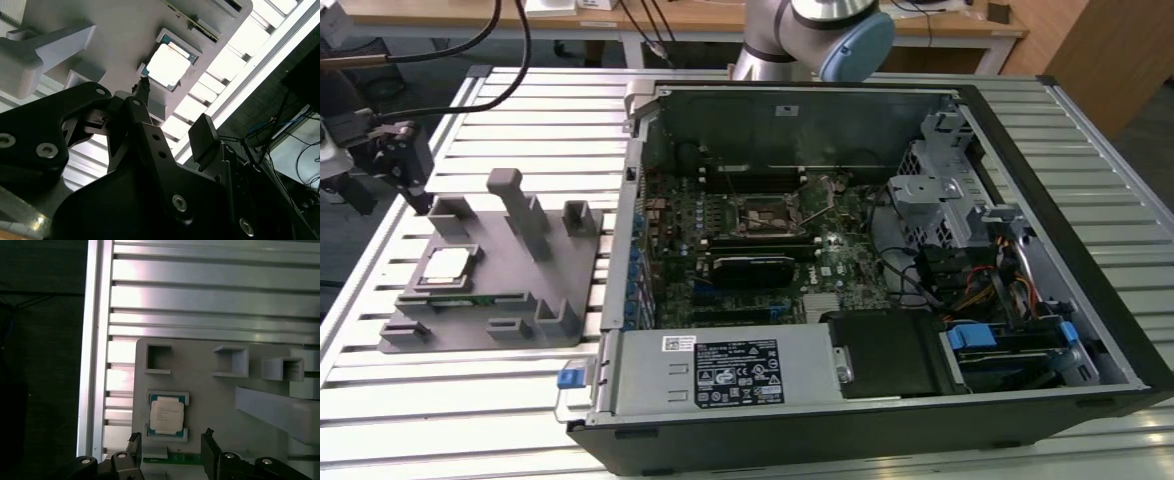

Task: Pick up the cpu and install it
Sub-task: 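Pick up the cpu and move it towards the insertion slot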

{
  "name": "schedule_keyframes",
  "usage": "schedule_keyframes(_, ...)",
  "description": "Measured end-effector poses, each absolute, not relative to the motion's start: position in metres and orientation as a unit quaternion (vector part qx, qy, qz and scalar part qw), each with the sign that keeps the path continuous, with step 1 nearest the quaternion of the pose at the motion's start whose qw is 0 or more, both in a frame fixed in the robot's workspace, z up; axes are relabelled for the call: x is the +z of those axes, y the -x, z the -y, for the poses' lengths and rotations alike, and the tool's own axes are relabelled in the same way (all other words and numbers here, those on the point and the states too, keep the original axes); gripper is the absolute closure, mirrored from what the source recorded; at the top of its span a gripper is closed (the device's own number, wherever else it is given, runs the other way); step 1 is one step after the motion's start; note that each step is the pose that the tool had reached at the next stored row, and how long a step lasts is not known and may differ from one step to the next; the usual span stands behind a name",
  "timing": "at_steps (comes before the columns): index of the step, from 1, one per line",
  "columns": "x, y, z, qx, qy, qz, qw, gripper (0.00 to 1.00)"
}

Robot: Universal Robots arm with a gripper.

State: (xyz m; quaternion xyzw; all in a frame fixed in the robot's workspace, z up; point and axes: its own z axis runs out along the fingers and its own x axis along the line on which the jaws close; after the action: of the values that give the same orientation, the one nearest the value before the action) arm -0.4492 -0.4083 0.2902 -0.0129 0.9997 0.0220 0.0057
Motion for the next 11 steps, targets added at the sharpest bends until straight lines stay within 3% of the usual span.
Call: schedule_keyframes(11,0.271,0.449,0.409,0.022,0.015,-1.0,0.005,0.41)
